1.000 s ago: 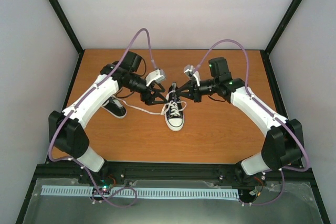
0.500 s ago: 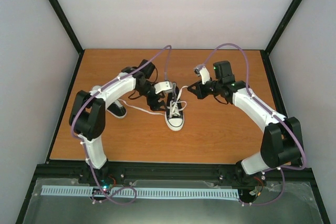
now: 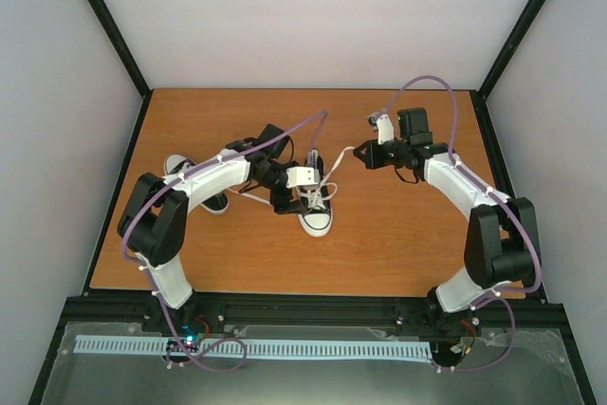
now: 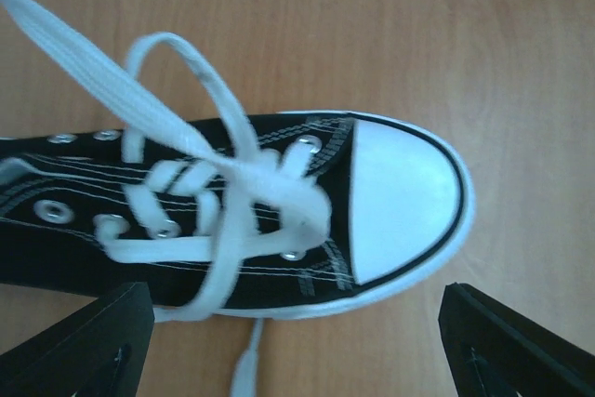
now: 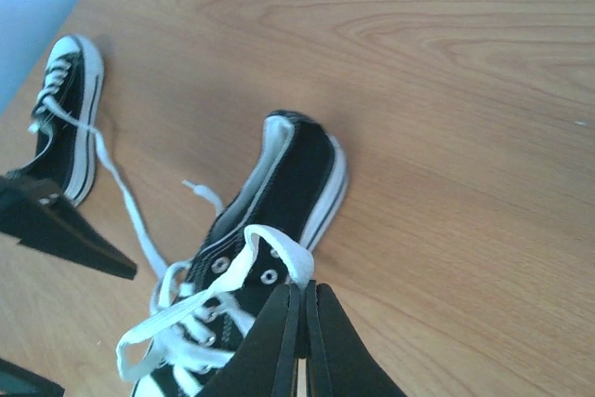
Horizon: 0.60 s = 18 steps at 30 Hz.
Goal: Tie the shoes
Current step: Cross the shoelace with the shoelace.
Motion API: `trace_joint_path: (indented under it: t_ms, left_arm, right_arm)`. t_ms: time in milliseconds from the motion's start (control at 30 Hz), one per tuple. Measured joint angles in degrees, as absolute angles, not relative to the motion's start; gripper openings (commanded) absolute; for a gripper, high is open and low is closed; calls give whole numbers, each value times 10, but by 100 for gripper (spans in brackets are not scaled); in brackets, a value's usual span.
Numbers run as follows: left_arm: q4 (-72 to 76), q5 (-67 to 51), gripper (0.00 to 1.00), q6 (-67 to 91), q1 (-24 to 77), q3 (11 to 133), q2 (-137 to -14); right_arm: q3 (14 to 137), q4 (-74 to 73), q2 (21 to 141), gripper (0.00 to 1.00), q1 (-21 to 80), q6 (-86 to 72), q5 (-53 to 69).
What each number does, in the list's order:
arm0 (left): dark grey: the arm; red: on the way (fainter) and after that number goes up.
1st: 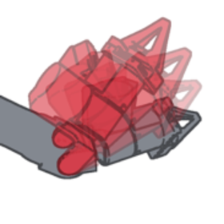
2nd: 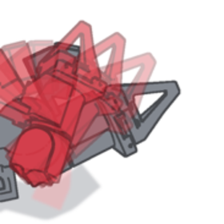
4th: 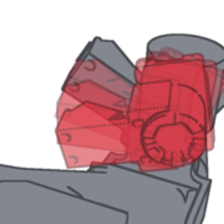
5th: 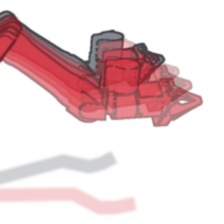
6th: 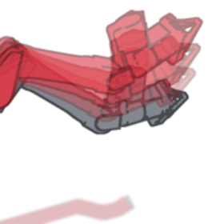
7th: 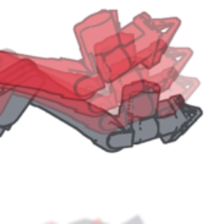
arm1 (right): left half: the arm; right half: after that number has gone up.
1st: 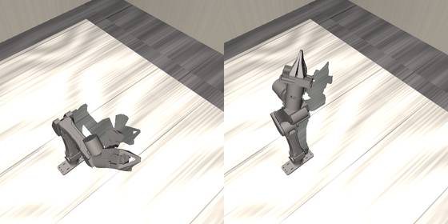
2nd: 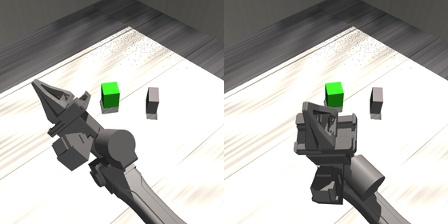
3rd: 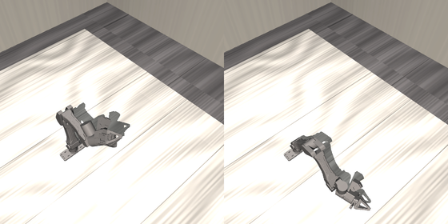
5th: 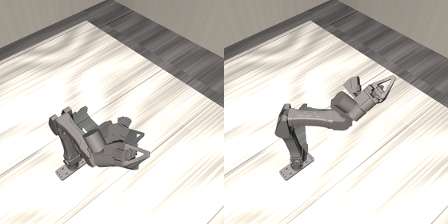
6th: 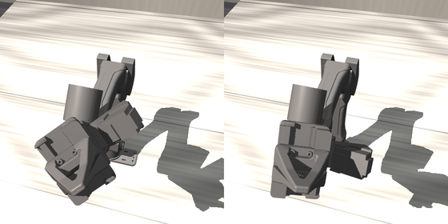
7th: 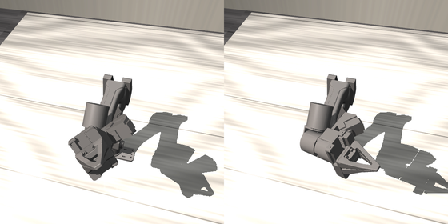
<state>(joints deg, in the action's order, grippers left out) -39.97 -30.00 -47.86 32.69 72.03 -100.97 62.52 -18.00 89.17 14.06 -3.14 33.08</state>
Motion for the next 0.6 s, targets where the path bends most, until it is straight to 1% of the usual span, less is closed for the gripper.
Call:
trace_joint_path:
  t_ms: [200, 433, 533, 600]
  left_arm:
    - [-339, -249, 79, -478, 351, 716, -1012]
    - [-308, -207, 73, -478, 383, 704, -1023]
    - [-309, -177, 66, -479, 397, 703, -1023]
    - [-311, -160, 56, -481, 413, 703, -1021]
  right_arm:
    - [626, -163, 925, 3, 117, -58, 335]
    - [635, -163, 933, 3, 117, -65, 335]
    - [644, -162, 938, 3, 116, -65, 335]
    - [644, -163, 939, 3, 116, -64, 335]
